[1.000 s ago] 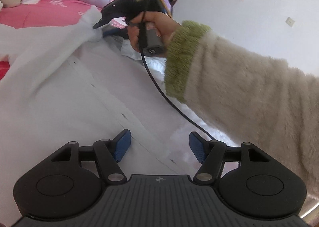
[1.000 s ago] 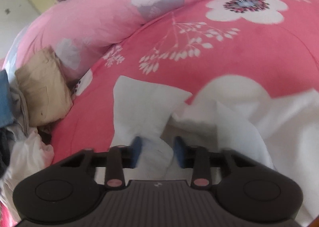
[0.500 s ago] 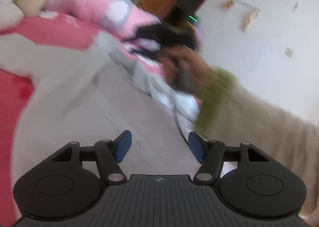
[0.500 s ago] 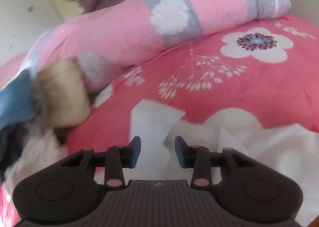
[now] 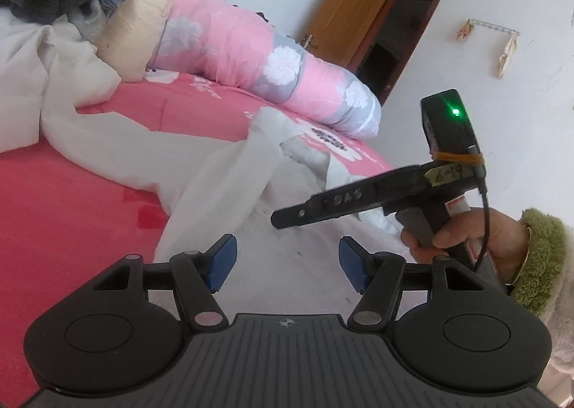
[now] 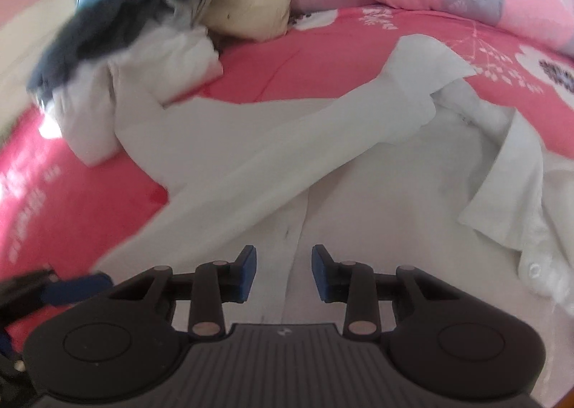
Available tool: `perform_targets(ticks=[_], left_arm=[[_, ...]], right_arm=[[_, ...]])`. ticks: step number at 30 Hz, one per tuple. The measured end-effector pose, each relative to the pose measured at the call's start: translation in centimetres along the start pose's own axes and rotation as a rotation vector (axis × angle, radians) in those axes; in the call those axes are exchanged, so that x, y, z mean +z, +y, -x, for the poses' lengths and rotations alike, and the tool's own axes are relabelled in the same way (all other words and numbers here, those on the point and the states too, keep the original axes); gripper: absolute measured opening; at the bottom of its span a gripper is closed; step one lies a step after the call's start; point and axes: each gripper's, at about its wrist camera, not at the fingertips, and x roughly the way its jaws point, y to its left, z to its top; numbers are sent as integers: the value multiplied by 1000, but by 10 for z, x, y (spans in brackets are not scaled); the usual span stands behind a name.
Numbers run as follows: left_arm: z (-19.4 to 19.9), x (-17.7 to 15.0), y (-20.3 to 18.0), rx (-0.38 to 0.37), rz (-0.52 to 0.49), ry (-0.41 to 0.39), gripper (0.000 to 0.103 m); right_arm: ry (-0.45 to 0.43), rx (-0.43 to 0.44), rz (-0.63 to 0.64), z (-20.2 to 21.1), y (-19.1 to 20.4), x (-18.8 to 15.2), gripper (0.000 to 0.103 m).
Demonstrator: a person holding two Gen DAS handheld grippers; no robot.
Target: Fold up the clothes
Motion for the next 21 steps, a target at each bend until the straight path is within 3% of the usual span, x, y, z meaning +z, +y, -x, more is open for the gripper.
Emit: perform_targets(ticks=[6, 8, 10, 11, 16, 21], left_arm=[[2, -1, 2, 2, -8, -9, 63], [2, 0, 4, 6, -4, -11, 63], [2, 0, 5, 9, 2, -14, 63], [3, 1, 6, 9, 6, -17, 63], [3, 2, 9, 1, 26, -19, 63], [3, 2, 9, -10, 40, -12, 63]], right_arm=[[6, -75, 82, -8, 9, -7, 35], [9, -62, 65, -11, 8, -10, 29], [6, -44, 57, -11, 9, -11, 5], [-2, -40, 50, -7, 9, -11, 1], [-80, -52, -21, 23, 4, -16, 0], [-93, -94, -106, 51, -10, -33, 0]])
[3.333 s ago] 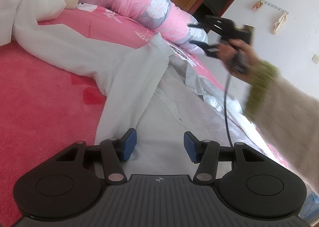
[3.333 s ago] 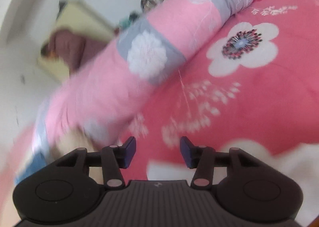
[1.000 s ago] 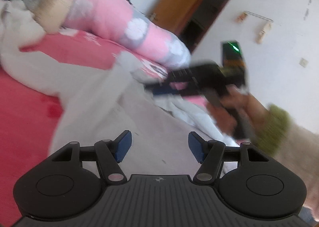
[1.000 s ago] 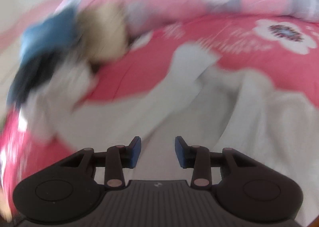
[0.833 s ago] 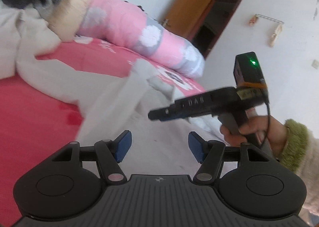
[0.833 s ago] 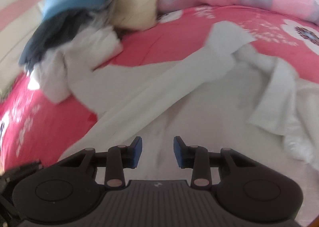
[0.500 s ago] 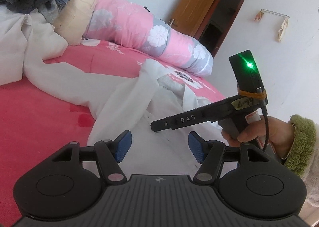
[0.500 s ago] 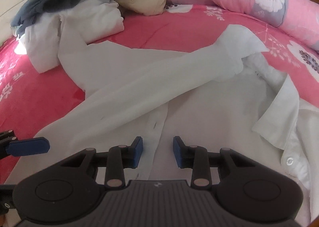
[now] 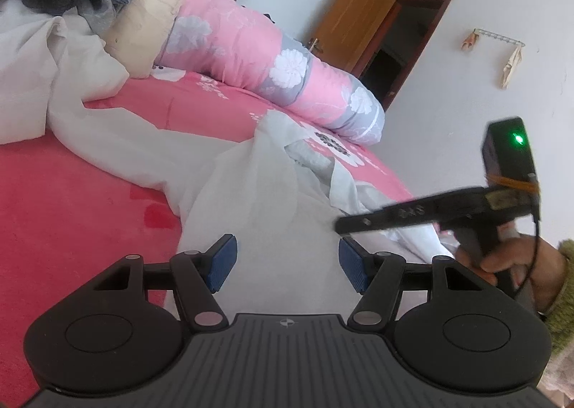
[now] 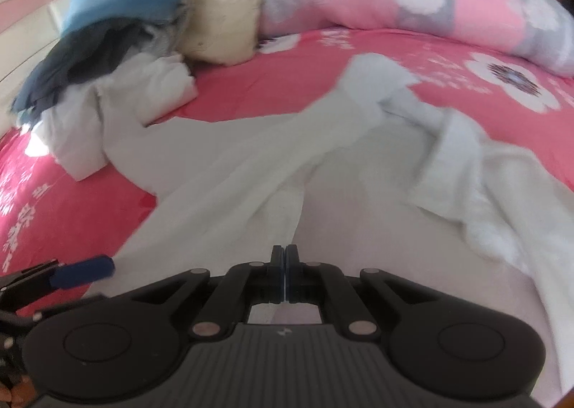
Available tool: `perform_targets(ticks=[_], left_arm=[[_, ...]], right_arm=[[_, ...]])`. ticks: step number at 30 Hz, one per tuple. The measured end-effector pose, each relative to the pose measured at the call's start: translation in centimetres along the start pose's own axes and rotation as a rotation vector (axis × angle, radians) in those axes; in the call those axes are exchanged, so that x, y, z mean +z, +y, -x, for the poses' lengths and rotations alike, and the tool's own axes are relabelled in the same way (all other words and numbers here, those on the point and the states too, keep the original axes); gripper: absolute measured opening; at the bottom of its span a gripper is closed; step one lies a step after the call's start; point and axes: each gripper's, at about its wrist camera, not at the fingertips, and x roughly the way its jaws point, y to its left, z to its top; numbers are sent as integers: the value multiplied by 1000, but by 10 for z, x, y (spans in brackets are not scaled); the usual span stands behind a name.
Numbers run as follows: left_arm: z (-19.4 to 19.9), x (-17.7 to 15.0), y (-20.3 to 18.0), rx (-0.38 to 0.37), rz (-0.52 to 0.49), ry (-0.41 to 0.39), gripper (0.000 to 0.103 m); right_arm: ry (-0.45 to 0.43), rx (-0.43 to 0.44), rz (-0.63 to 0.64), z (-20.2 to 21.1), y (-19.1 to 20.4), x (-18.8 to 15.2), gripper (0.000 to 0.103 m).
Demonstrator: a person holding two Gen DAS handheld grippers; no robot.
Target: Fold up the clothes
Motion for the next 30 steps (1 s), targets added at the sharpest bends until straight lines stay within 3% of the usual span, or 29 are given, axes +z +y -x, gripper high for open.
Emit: perform_targets(ticks=[9, 17, 21, 23, 25, 30], left_arm=[[-4, -1, -3, -3, -13, 27, 63], [0, 2, 5, -46, 50, 22, 63], [-1, 2, 6, -47, 51, 32, 63], [-1, 3, 6, -48, 52, 38, 63], [-1, 3, 6, -49, 52, 43, 63], [-4, -1, -1, -16, -7, 78, 63]], right_arm=[[-3, -100, -71, 24, -14, -22, 0], [-27, -163, -81, 23, -21, -21, 3], [-43, -88, -222, 51, -39, -26, 5], [-16, -8, -237, 74, -36, -36, 14], [20, 65, -233, 94, -30, -48, 43], [90, 93, -208, 103, -10, -89, 46]])
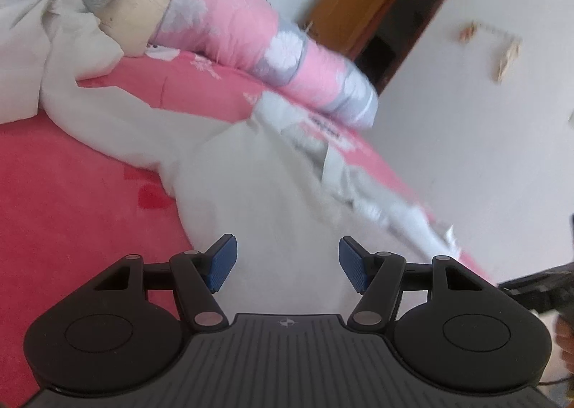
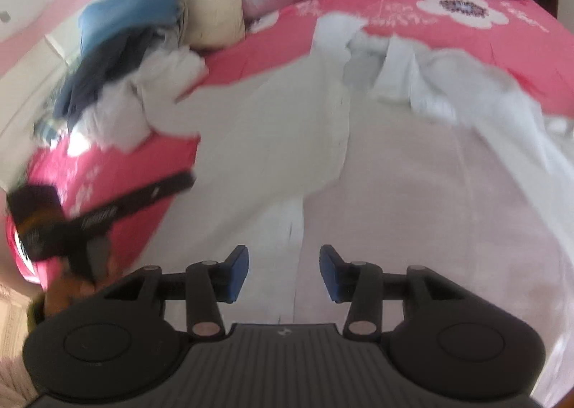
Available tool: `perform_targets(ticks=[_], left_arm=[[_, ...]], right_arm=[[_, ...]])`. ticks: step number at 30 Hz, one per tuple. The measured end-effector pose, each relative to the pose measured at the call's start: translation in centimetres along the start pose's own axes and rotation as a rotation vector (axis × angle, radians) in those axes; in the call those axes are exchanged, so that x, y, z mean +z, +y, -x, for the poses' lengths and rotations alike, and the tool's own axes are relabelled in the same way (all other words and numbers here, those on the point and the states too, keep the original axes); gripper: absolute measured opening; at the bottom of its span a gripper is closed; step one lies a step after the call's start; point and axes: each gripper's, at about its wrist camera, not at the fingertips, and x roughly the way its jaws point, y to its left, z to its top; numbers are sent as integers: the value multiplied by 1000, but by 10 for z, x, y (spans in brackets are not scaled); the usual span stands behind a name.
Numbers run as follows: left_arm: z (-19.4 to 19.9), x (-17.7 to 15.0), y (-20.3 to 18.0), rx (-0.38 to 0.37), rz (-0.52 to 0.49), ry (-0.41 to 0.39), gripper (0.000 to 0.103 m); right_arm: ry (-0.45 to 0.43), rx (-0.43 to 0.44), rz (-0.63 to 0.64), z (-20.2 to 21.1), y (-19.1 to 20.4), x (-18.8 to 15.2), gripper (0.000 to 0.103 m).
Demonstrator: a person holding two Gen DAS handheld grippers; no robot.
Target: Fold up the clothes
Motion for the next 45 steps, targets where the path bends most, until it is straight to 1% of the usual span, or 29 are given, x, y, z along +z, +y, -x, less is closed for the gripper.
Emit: perform_targets(ticks=[3, 6, 7, 12, 14, 15, 16, 17, 18, 19, 22, 23, 25, 29, 31, 33, 37, 39, 41, 42, 43, 45], left_arm=[[2, -2, -6, 10, -43, -2, 63], [2, -1, -4, 2, -31, 0, 63], [2, 0, -2, 0, -24, 2, 63], [10, 7, 12, -32, 48, -26, 63], [12, 9, 20, -34, 93, -21, 63], [13, 9, 23, -37, 115, -17, 63], [14, 9, 27, -40, 135, -14, 63], [17, 9, 31, -37, 161, -8, 63], [21, 10, 34, -35, 182, -5, 63], [28, 9, 37, -42, 201, -9, 63], [53, 6, 45, -49, 245, -12, 63], [62, 5, 44, -27, 229, -8, 64], [79, 2, 37, 28, 160, -1, 64], [105, -8, 31, 47, 124, 43, 65], [111, -14, 29, 67, 104, 68, 65], [115, -21, 24, 71, 79, 90, 65], [118, -33, 15, 79, 30, 123, 65], [115, -33, 10, 77, 8, 127, 65], [110, -31, 6, 65, -9, 121, 65], [107, -30, 4, 60, -17, 118, 65], [104, -29, 1, 54, -26, 115, 65], [97, -25, -4, 46, -50, 105, 65]], right_arm=[[35, 2, -17, -6, 0, -24, 46], [61, 10, -17, -10, -4, -38, 39], [58, 11, -6, -8, -2, -42, 39], [63, -4, 40, 0, 4, -59, 37], [76, -13, 58, -1, 7, -65, 37], [82, -16, 68, -2, 8, -67, 35], [82, -19, 75, -3, 9, -69, 26], [82, -22, 83, -3, 11, -71, 20], [79, -23, 87, -3, 11, -73, 7], [68, -17, 81, 0, 11, -73, 0], [27, 2, 53, 10, 7, -74, 0], [16, 14, 43, 14, 5, -75, 0], [1, 19, 32, 21, 1, -78, 0], [-33, 15, 14, 31, -5, -82, 0], [-47, 9, -1, 33, -10, -81, 0], [-51, 1, -6, 33, -13, -80, 0], [-24, -38, 23, 25, -11, -83, 1], [-9, -89, 70, 20, -6, -87, 2], [-13, -131, 99, 20, -2, -89, 4], [-18, -152, 112, 22, 0, -88, 7], [-22, -174, 122, 23, 1, -84, 14], [-30, -214, 145, 27, 4, -77, 20]])
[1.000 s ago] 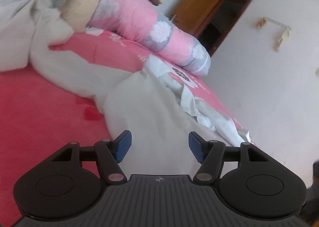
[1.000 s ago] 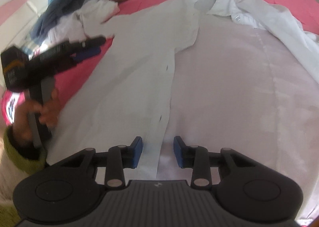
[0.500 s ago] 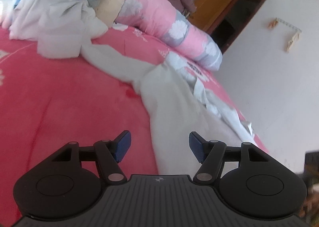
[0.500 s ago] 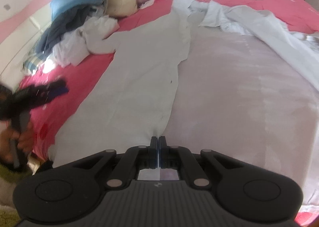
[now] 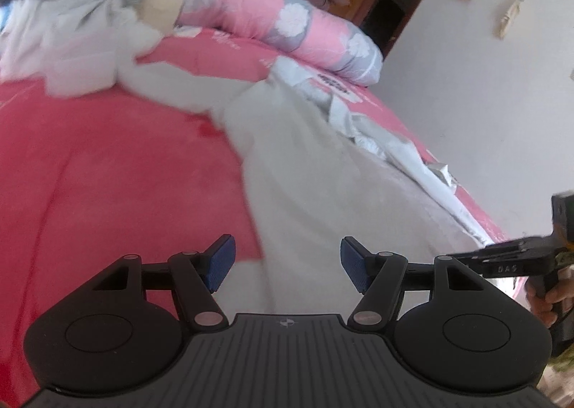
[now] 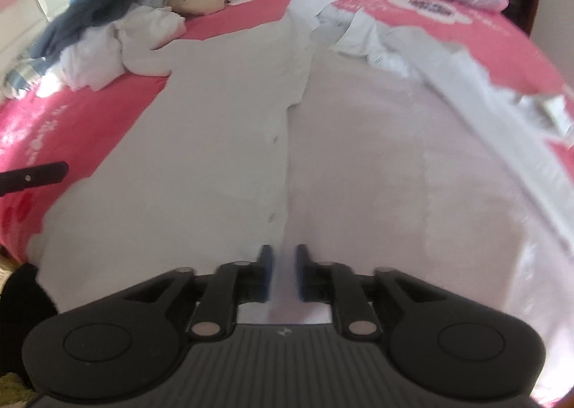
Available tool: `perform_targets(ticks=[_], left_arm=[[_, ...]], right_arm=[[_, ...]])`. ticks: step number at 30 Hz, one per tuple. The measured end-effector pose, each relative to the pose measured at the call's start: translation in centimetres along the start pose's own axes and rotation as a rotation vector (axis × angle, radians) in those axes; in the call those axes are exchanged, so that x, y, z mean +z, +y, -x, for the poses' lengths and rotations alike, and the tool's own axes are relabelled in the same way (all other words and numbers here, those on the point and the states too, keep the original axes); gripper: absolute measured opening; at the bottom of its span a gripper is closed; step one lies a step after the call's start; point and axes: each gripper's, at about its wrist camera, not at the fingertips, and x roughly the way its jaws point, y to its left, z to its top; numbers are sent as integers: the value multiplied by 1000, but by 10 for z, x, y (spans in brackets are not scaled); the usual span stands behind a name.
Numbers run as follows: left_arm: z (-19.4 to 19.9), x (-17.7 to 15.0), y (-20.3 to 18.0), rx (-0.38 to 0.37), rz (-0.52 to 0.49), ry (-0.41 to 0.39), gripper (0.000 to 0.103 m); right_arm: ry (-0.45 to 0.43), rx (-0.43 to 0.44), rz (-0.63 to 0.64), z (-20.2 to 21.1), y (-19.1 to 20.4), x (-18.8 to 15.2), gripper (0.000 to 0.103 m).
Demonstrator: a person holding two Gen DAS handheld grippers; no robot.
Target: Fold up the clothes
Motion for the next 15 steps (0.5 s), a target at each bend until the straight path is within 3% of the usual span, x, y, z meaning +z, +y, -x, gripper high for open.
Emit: perform_targets(ticks=[5, 8, 11, 15], left_arm=[[-34, 30, -14, -46, -69, -69, 65], [-66, 39, -18, -59, -63, -67, 65], [-98, 36, -19, -79, -34, -23, 64], [-117, 26, -18, -59, -46, 33, 64]], right_arm=[[-94, -18, 74, 19, 3, 55, 20], [-170, -15, 113, 12, 12, 103, 20], [-173, 0, 147, -27, 16, 144, 20], [-109, -13, 191, -101, 21, 177, 20]])
